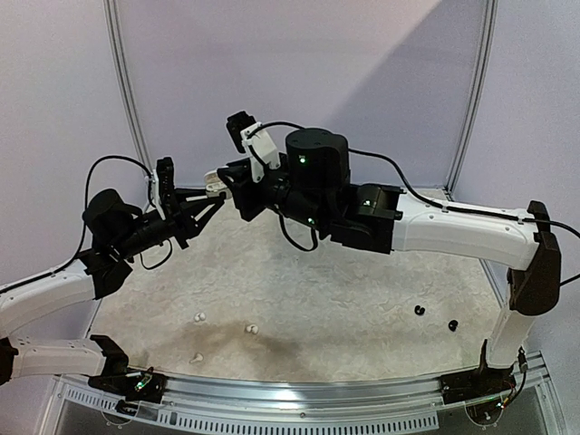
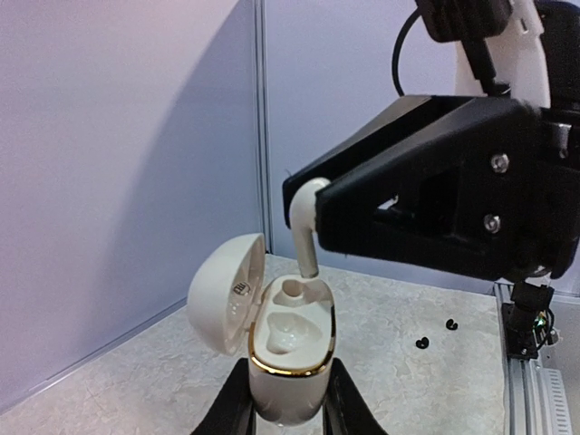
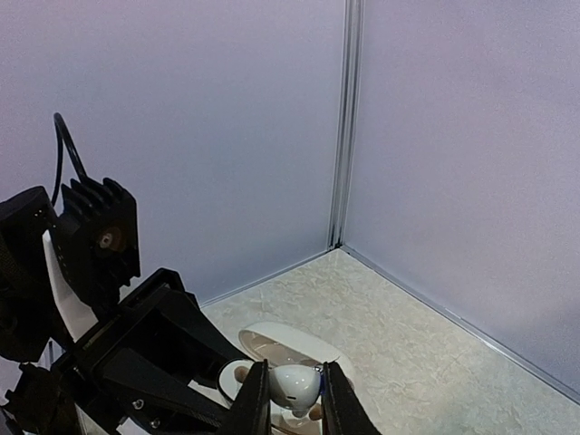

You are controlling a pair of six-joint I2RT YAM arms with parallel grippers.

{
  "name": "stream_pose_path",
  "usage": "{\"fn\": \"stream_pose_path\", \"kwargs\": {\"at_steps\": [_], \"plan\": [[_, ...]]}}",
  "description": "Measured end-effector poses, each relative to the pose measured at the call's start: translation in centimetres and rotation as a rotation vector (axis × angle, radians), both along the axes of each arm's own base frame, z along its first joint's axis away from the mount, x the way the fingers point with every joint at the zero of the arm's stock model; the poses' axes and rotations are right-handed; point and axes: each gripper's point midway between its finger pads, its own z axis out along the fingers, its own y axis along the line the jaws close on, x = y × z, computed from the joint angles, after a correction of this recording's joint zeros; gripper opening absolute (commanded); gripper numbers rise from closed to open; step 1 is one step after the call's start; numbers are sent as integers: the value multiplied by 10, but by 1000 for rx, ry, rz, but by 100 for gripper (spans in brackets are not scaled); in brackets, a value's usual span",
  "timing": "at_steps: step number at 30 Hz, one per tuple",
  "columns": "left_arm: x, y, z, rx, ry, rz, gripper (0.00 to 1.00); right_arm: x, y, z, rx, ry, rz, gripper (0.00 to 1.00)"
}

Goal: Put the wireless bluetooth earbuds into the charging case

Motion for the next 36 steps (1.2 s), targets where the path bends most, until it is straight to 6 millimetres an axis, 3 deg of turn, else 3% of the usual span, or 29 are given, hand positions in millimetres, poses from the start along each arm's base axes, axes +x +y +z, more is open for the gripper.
{"fn": "stream_pose_path", "kwargs": {"at_steps": [7,25,29,36], "plan": [[0,-2,-3,9,5,-4,0,4,2,-14,-43,-7,-16,0],[2,-5,-10,46,-15,15,0,10,-4,-24,-108,-24,-67,0],[3,-6,-12,55,-13,17,0,11,-3,-27,-125,-23,-67,13],[5,-4,-13,57,-9,33,0,13,2,-29,-142,-23,-66,14]]}}
